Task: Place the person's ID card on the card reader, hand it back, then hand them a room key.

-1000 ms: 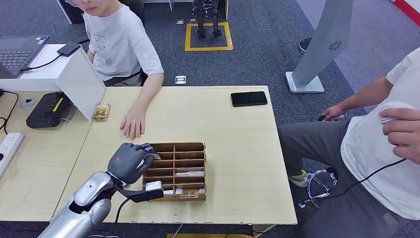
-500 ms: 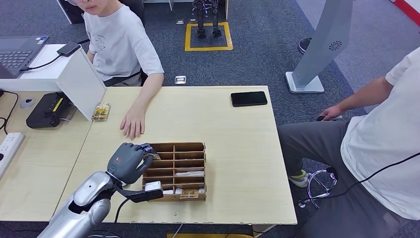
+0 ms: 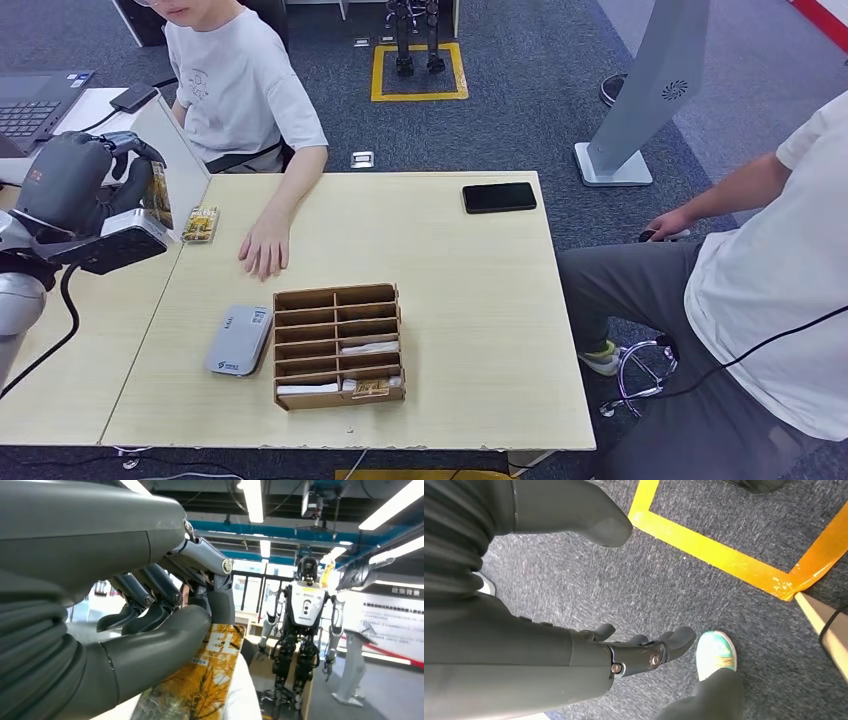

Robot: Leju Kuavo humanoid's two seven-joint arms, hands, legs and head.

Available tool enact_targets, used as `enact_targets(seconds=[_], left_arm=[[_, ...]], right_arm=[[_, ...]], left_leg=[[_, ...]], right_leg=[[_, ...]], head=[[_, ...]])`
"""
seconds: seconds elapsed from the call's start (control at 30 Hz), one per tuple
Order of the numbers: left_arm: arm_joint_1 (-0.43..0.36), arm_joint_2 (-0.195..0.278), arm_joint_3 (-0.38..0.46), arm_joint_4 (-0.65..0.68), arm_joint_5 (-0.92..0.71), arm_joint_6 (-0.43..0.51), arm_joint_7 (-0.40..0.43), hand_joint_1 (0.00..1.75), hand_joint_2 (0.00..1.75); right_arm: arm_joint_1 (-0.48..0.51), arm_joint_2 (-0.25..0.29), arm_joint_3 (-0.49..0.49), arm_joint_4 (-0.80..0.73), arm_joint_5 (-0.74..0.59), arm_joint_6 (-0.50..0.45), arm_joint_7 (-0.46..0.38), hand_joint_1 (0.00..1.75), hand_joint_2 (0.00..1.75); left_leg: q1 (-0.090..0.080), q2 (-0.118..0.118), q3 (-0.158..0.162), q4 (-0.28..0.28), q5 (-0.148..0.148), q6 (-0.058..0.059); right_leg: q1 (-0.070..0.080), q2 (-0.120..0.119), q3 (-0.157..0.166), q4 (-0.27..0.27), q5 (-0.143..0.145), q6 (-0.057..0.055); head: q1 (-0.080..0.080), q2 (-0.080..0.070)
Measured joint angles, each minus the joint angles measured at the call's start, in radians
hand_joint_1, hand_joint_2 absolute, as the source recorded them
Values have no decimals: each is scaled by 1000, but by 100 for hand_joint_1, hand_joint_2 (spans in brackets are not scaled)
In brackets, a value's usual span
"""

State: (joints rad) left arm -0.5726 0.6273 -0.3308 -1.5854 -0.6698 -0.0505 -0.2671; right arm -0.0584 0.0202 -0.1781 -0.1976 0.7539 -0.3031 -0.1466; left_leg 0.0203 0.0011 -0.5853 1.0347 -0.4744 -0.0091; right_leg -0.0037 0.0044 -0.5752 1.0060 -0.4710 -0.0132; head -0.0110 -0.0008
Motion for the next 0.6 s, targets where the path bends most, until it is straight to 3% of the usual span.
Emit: enact_targets(seconds=[0.23, 0.6], left_arm=[[6, 14, 67, -48, -32, 18, 0, 175, 175], [9, 21, 86, -62, -28, 20, 1, 175, 175]], right_arm=[[-1, 0, -11, 0, 1, 0, 0, 0, 175], [-1, 0, -21, 0, 2, 0, 0, 0, 175]], left_leg=[[0, 0, -1, 0, 0, 0], [0, 0, -1, 0, 0, 0]], right_leg=[[0, 0, 0, 0, 0, 0], [0, 0, 0, 0, 0, 0]], head=[[0, 0], [0, 0]])
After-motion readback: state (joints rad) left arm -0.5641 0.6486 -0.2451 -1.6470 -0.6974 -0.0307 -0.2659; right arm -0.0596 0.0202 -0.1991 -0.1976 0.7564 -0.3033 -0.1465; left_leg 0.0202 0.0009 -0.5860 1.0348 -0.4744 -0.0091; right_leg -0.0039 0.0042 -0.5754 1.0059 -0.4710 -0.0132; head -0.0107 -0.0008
